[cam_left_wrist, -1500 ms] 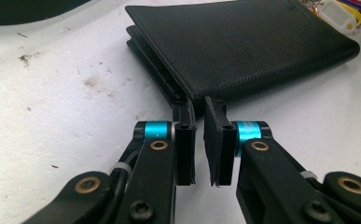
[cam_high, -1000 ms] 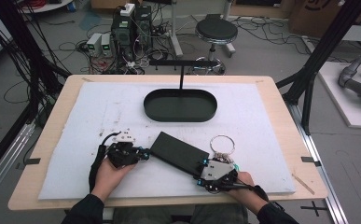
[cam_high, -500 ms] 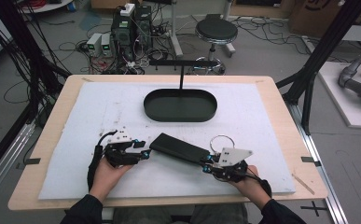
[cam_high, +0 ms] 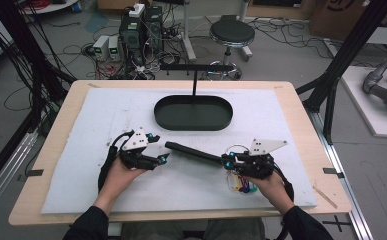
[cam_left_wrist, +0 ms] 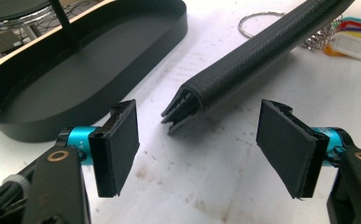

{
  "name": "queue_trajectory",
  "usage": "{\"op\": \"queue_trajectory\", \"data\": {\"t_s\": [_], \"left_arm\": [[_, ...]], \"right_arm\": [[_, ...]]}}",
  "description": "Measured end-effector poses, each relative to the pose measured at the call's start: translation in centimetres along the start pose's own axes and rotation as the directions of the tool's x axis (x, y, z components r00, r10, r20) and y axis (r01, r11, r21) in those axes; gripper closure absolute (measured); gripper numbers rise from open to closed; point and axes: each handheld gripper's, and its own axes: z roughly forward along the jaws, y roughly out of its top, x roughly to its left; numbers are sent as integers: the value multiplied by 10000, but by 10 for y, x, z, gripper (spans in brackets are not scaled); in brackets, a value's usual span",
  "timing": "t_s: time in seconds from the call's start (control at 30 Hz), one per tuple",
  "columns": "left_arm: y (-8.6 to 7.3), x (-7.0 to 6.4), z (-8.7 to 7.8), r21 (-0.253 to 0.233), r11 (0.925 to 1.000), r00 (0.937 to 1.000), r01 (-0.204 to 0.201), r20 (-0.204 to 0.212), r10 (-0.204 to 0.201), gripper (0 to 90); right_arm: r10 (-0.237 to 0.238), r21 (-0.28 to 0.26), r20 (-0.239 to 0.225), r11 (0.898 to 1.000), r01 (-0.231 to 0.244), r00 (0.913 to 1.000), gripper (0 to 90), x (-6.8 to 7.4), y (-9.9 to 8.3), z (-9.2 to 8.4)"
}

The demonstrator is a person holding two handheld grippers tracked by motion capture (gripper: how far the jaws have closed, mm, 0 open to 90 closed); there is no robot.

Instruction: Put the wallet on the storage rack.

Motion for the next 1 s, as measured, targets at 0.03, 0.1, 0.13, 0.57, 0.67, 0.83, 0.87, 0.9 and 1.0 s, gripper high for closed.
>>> {"op": "queue_trajectory", "data": {"t_s": [0.03, 0.1, 0.13, 0.57, 0.67, 0.83, 0.87, 0.9, 1.0], "left_arm": [[1, 1, 2, 8, 10000, 10000, 41, -22, -41, 294], [3, 3, 4, 4, 10000, 10000, 44, 63, -44, 294], [5, 4, 6, 3, 9999, 9998, 126, 171, -126, 294], [0, 24, 32, -448, 9960, 9893, 768, 1277, -705, 295], [2, 28, 43, -534, 9957, 9837, 751, 1678, -652, 295], [2, 30, 48, -884, 9943, 9732, 601, 2267, -387, 392], [2, 30, 48, -884, 9943, 9732, 601, 2267, -387, 444], [2, 29, 48, -896, 9950, 9745, 441, 2234, -231, 444], [3, 29, 46, -803, 9968, 9800, -30, 1979, 189, 581]], "right_arm": [[90, -30, 0, 10000, -90, 10000, 813, -2, 1, 0], [294, -45, -37, 9996, -294, 9996, 813, -5, 2, -1], [294, -45, -37, 9996, -294, 9996, 813, -5, 2, -1], [890, -96, -343, 9959, -894, 9954, 810, -24, 7, -2], [952, -54, -474, 9954, -956, 9943, 805, -27, 7, -2], [1029, -66, -615, 9946, -1035, 9928, 799, -29, 7, -2], [1025, -70, -644, 9946, -1031, 9926, 798, -30, 7, -2], [1025, -70, -644, 9946, -1031, 9926, 798, -30, 7, -2], [1077, -162, -485, 9940, -1086, 9930, 772, -32, 6, -3]]}}
